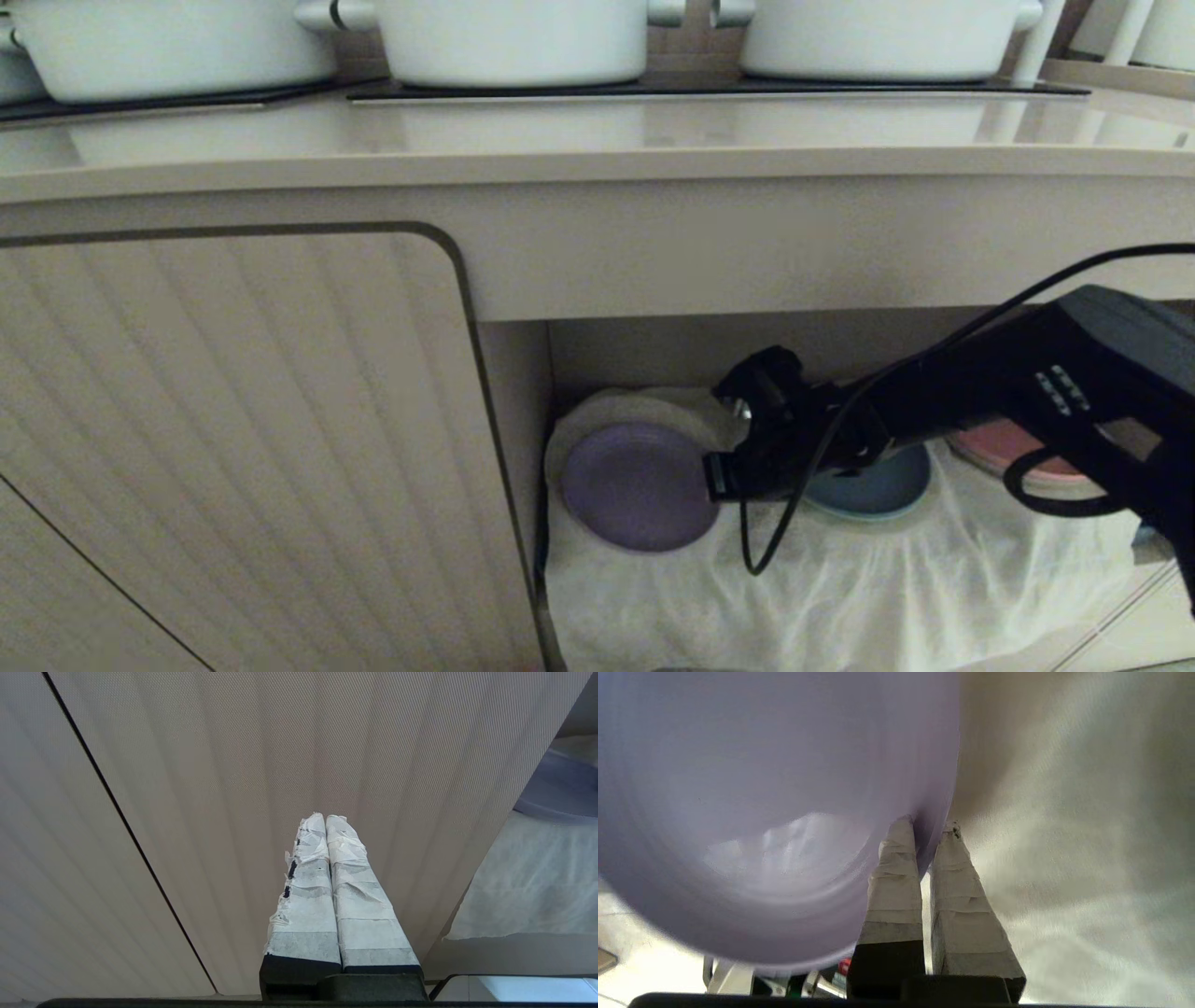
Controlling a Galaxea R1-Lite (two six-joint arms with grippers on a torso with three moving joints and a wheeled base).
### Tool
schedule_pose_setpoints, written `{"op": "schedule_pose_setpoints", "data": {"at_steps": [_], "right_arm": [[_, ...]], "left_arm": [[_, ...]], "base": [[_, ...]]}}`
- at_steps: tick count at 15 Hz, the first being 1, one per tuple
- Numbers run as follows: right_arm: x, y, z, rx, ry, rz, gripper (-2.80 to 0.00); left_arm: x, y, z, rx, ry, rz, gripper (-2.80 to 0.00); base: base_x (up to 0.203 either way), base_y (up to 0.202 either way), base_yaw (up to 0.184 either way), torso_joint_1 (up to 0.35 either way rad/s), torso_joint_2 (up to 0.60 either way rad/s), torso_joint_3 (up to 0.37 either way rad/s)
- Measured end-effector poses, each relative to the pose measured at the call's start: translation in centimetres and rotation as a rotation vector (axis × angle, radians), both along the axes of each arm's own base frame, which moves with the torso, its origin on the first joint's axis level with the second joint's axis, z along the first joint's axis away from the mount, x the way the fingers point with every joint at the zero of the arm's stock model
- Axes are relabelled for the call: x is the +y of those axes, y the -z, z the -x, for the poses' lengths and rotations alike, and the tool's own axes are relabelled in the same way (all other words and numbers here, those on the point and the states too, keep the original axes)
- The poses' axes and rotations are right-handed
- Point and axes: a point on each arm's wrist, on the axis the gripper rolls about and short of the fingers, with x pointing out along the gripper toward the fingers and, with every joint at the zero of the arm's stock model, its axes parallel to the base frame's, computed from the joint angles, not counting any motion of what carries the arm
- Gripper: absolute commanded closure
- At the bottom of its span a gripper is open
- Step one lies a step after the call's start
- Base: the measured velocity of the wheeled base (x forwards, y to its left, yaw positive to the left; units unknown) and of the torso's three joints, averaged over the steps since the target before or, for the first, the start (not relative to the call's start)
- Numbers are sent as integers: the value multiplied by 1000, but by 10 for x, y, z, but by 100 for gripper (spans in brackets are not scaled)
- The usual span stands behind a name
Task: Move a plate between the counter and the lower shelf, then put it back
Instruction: Pick up the plate in the cupboard
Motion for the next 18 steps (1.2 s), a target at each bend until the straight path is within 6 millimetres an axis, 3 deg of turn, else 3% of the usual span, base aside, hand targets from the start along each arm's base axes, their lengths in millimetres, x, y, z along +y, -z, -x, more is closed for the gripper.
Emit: {"op": "schedule_pose_setpoints", "data": {"at_steps": [18], "right_arm": [[-41,-26,44,22,47,8,0]], "left_arm": [[0,0,0,0,0,0,0]], "base": [[0,0,0,0,0,0]]}}
